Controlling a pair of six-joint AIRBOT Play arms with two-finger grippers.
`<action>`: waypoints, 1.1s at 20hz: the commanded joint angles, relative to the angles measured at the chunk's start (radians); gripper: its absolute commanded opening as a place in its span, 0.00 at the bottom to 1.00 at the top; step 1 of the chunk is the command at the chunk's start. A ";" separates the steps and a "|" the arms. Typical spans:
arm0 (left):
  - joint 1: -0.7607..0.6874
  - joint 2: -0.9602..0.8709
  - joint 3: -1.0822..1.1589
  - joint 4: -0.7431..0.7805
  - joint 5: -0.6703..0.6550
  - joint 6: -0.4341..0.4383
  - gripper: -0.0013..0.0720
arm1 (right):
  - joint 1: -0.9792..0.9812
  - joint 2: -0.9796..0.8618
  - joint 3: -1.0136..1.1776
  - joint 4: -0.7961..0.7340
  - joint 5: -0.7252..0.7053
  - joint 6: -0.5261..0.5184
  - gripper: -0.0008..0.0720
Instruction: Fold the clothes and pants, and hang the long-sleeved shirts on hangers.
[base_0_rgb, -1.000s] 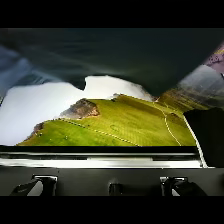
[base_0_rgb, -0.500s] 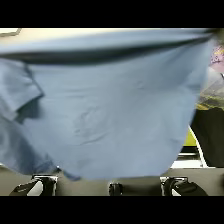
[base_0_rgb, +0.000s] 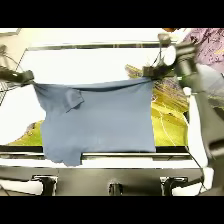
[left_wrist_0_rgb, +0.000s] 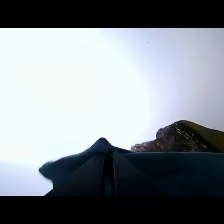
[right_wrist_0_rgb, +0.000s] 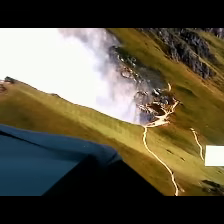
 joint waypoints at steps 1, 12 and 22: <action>-0.014 -0.236 0.123 -0.005 0.105 0.022 0.03 | 0.000 -0.163 0.000 -0.087 -0.122 0.086 0.05; 0.031 -0.258 0.197 0.054 -0.219 -0.029 0.03 | 0.000 -0.192 0.000 -0.114 0.108 0.041 0.05; 0.019 -0.258 0.068 0.055 -0.417 -0.081 0.03 | 0.000 -0.243 0.000 -0.060 0.312 -0.029 0.05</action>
